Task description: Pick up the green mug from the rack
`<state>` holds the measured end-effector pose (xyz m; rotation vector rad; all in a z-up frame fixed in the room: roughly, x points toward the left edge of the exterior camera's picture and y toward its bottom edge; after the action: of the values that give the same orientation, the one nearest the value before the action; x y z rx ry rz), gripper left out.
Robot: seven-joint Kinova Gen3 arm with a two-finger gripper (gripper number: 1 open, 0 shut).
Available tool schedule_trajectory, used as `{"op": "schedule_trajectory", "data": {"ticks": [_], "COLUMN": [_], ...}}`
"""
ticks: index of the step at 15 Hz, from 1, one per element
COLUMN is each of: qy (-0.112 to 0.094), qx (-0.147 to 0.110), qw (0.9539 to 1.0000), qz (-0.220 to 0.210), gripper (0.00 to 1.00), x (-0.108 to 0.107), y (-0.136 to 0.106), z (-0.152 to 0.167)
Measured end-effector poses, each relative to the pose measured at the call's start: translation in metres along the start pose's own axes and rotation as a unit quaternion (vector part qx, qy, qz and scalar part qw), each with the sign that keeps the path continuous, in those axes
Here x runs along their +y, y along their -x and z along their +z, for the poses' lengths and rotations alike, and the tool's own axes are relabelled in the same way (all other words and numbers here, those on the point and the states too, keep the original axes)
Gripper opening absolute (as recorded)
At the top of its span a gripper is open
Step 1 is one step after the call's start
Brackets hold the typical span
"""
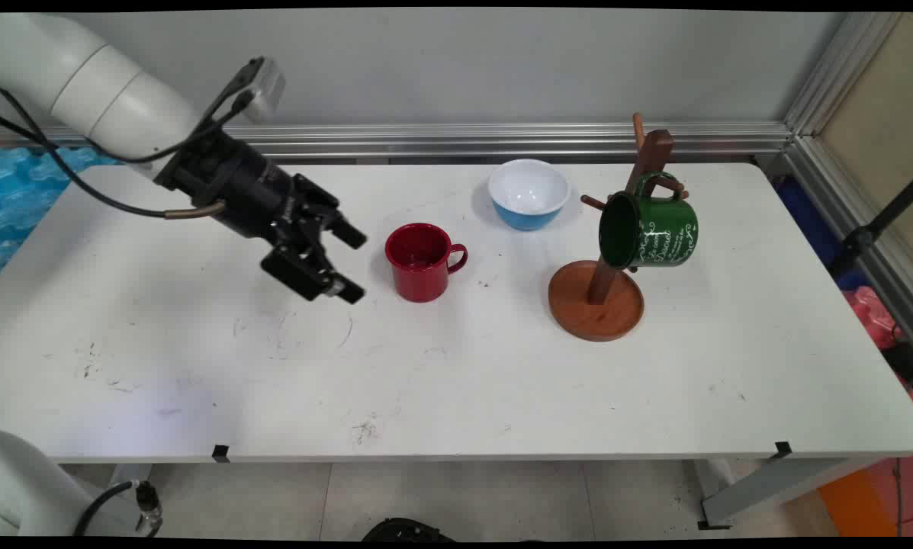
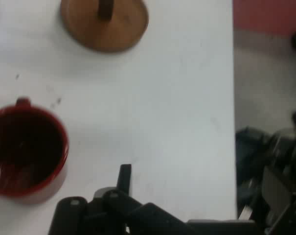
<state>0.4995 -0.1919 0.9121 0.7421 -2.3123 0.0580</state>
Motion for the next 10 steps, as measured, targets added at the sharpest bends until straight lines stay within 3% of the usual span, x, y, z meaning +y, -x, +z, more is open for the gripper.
{"op": "schedule_trajectory", "data": {"ticks": [4,10], "qy": [0.017,0.019], "qx": [0.046,0.077], "qw": [0.9982,0.9954], "qz": [-0.033,-0.052], "gripper": [1.0,1.0], "x": [0.017,0.032], "y": [-0.027,-0.067], "z": [0.018,0.052]}}
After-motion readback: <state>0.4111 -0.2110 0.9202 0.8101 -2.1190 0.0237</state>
